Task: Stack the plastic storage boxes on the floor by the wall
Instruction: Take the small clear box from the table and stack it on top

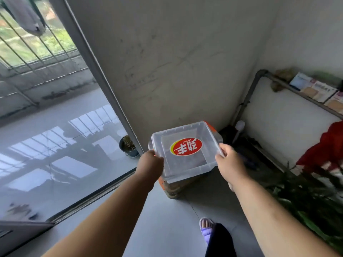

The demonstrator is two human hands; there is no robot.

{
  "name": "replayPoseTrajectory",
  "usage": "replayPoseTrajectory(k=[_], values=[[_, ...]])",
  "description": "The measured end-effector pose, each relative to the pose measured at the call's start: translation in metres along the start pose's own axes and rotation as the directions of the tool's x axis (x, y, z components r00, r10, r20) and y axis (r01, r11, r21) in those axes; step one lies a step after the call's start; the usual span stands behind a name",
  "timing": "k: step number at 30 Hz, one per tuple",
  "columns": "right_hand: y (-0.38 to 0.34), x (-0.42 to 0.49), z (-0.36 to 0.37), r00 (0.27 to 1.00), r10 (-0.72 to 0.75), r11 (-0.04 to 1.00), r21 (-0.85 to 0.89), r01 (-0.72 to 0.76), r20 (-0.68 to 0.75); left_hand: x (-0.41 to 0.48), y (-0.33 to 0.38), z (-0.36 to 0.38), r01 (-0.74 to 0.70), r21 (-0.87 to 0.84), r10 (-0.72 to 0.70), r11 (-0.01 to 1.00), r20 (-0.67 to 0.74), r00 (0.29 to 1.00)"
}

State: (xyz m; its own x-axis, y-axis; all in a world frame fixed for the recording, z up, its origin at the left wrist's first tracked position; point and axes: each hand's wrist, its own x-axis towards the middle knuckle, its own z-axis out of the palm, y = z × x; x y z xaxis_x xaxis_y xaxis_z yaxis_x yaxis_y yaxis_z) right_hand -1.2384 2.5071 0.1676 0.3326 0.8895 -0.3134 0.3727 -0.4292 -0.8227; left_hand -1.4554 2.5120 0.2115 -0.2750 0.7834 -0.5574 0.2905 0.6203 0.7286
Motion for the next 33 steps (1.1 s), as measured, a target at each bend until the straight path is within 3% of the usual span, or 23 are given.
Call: replayPoseTrajectory(k=[11,19,29,33], values=[[-0.01,0.13,0.023,0.983,-0.024,0.985,-0.163,0.054,0.18,0.082,0.031,0.055,0.188,-0.144,-0.197,0.972,-0.052,0.979],[-0.012,0.16,0.026,0.928,-0.164,0.9,-0.334,0.279,0.333,0.094,0.029,0.082,0.233,-0.147,-0.239,0.961,-0.026,0.971],[-0.008,0.16,0.023,0.879,-0.159,0.897,-0.307,0.319,0.45,0.092,0.027,0.087,0.213,-0.116,-0.214,0.97,0.008,0.977],[-0.016,0.156,0.018,0.861,-0.239,0.816,-0.389,0.429,0.449,0.084,0.023,0.08,0.208,-0.141,-0.212,0.968,-0.02,0.977]])
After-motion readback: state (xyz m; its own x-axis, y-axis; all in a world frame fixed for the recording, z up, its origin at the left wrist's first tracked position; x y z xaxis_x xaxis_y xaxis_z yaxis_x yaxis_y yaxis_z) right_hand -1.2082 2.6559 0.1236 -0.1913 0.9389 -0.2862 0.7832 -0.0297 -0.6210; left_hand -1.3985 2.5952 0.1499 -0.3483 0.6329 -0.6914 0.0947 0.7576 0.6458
